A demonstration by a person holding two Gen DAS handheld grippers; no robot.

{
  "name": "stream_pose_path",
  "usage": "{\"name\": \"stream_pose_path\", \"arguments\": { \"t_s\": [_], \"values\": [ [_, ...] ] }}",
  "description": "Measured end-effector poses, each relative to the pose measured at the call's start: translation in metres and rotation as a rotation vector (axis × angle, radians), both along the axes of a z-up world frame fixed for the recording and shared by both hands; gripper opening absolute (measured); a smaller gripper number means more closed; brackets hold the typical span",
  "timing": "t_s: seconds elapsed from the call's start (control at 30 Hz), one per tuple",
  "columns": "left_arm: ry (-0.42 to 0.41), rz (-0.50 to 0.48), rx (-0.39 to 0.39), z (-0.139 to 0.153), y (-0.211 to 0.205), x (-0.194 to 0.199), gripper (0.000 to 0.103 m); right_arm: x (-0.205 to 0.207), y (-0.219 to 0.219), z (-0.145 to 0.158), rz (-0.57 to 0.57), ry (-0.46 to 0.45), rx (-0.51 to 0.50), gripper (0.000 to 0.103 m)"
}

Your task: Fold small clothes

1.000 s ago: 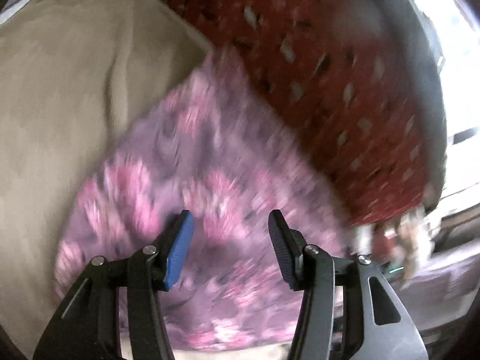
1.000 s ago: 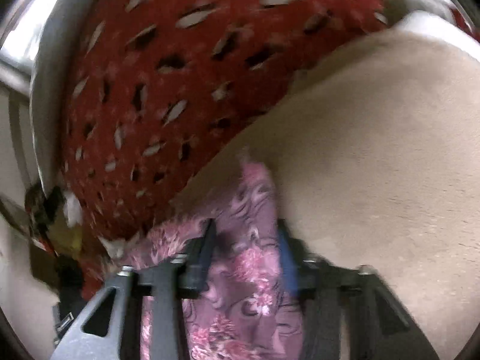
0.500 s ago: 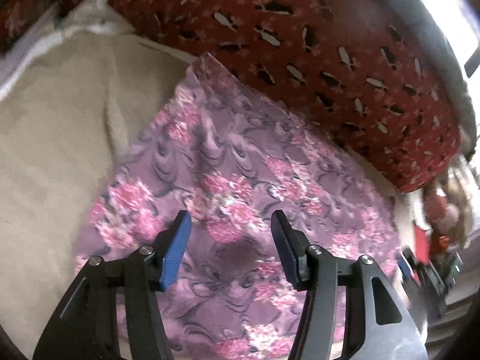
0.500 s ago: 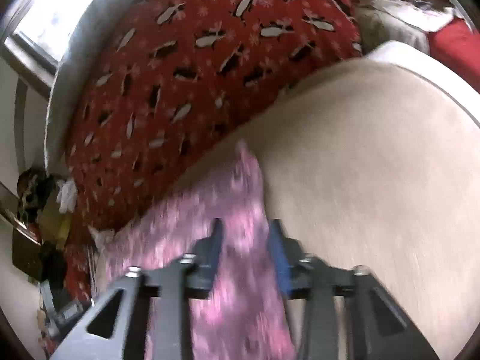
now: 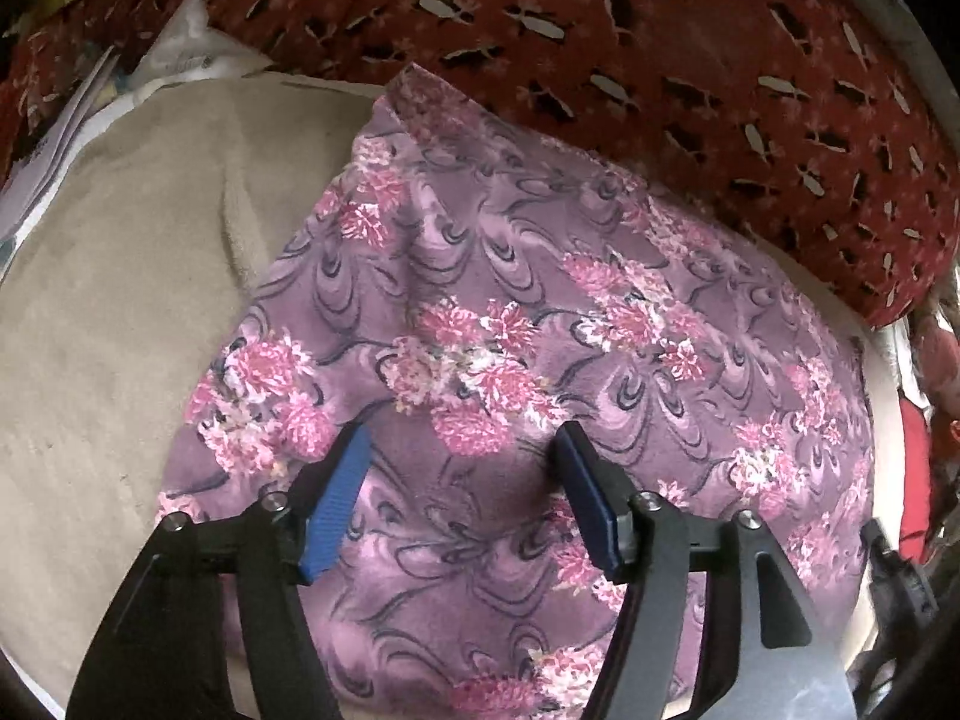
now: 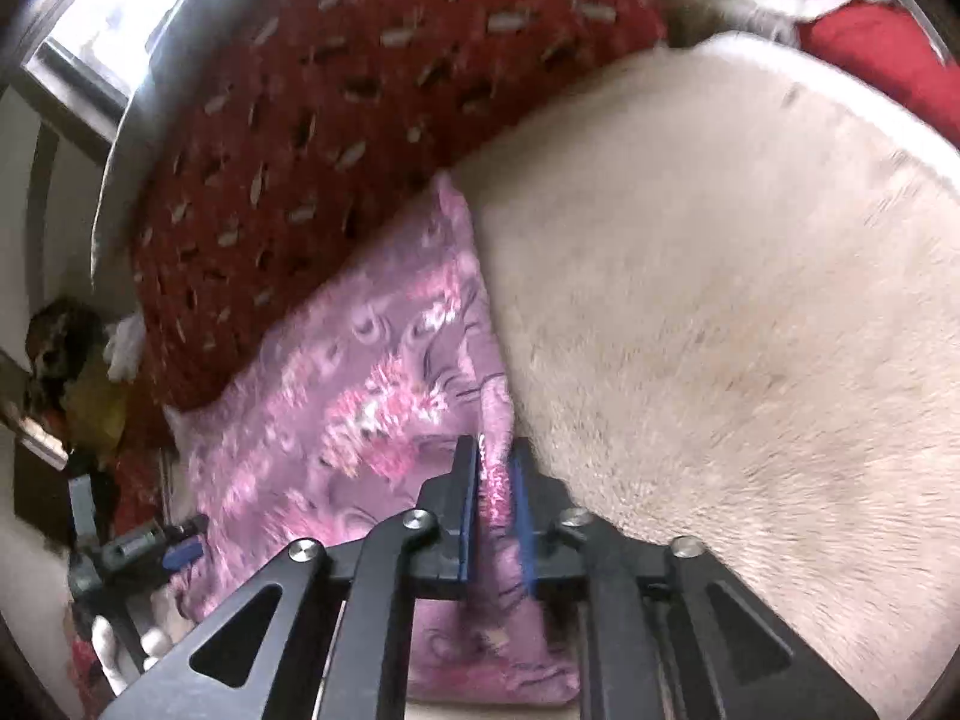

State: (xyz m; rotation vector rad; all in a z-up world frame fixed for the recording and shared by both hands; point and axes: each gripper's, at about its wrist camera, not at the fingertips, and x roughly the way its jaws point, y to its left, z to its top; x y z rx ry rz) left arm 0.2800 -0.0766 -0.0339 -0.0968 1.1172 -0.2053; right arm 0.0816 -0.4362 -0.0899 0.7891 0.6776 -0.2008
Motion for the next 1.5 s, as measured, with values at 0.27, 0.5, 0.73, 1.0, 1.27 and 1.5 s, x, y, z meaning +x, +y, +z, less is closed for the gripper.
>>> {"name": "stream_pose_path", "arguments": {
  "t_s": [0.27, 0.5, 0.73, 1.0, 1.27, 1.5],
  "values": [
    [-0.011, -0.011, 0.027, -0.003, -0.004, -0.001, 0.07, 0.019, 0.041, 0.052, 0.072, -0.1, -0.207, 0.026],
    [-0.013, -0.017, 0.038, -0.005, -0.009, -0.001, 0.075, 0.054, 0.075, 0.01, 0.096, 0.026, -0.297, 0.027],
    [-0.002, -0.018, 0.019, 0.004, -0.007, 0.0, 0.075, 0.058, 0.06, 0.012, 0.154, -0.012, -0.138, 0.054],
    [-0.015, 0.086, -0.041, 0.011, 0.028, 0.012, 0.075, 0.071, -0.013, 0.051, -0.083, 0.008, -0.126, 0.066],
    [-0.011, 0.072, 0.041, -0.003, 0.011, 0.017, 0.076, 0.118, -0.033, 0.027, -0.019, -0.002, 0.012, 0.005],
    [-0.015, 0.094, 0.037, -0.001, 0.022, 0.021, 0.076, 0.113, -0.041, 0.01, -0.11, 0.052, 0.008, 0.012]
  ]
}}
